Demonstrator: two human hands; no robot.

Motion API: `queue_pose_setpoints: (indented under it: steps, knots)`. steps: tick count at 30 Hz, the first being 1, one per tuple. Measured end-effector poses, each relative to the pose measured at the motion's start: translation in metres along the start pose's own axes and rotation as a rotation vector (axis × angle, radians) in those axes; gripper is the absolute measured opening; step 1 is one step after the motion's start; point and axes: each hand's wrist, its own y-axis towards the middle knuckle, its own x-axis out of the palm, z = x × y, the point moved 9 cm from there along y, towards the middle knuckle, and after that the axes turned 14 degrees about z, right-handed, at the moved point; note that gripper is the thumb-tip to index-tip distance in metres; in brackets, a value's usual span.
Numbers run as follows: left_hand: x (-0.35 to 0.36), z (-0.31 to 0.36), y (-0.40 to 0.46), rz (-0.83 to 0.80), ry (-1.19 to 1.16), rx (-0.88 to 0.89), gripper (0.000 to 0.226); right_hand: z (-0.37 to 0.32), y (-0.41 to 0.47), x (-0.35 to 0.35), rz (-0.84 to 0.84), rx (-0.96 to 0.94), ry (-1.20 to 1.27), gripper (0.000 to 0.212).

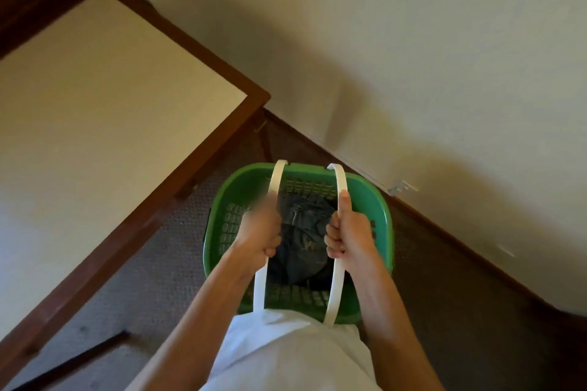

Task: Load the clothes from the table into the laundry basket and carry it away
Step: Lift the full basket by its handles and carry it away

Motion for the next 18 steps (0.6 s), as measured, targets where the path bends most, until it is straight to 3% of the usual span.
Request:
queue_pose_setpoints:
  steps: [5, 18]
  knots:
    - [-0.047, -0.018, -0.031, 0.013, -0.217, -0.07, 0.058, 0.0, -0.042, 0.028, -0.195, -0.033, -0.139, 0.057]
    - [-0.155, -0.063, -0.099, 0.167, -0.566, -0.07, 0.056, 0.033, -0.133, 0.095, -0.408, -0.163, -0.402, 0.063]
